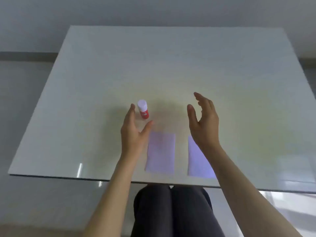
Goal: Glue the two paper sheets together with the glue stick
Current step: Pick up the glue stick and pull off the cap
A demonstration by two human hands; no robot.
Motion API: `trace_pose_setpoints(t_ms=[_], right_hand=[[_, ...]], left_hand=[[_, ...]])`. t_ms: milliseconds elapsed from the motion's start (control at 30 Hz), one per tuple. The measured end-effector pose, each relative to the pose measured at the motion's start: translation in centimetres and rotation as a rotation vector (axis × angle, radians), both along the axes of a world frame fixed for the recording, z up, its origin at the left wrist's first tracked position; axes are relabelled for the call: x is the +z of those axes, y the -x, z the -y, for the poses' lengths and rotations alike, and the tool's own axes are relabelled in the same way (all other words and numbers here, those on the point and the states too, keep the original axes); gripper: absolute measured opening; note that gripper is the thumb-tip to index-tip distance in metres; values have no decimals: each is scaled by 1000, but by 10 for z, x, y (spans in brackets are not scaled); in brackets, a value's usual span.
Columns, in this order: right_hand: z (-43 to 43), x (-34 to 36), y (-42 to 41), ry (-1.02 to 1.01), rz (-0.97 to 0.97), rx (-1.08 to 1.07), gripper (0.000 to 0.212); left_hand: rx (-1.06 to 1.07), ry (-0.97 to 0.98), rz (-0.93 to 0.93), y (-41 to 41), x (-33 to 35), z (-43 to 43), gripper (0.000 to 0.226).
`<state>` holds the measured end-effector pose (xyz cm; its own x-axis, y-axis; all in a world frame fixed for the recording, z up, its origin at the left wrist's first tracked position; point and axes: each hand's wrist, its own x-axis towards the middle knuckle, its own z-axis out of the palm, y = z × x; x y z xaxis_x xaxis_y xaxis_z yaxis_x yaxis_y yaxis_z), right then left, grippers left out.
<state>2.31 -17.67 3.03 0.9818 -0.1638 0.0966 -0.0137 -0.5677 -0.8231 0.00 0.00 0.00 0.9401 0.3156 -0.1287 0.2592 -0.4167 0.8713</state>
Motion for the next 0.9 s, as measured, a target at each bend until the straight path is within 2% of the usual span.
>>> trace_pose_setpoints(t_ms=[200, 333, 467, 567, 633, 733, 833, 900], right_hand=[[2, -12, 9, -89, 309, 24, 39], [10, -25, 35, -119, 422, 27, 38], [12, -34, 69, -163, 343, 4, 37], [7, -37, 79, -117, 316, 77, 36], [3, -38, 77, -55, 348, 128, 36], [2, -31, 76, -61, 370, 118, 38], [1, -18, 79, -210, 198, 89, 45], [-2, -10, 79, -254, 55, 100, 61]], left_hand=[[-73, -47, 206, -7, -23, -7, 40], [-75, -78, 333, -10, -33, -10, 35], [15, -37, 325, -4, -28, 2, 17], [35, -38, 302, -2, -21, 5, 14], [13, -101, 322, 0, -20, 5, 17], [-63, -231, 447, 14, -11, 5, 30], [-222, -401, 576, 36, 4, 13, 34], [-292, -500, 618, 45, 11, 20, 33]])
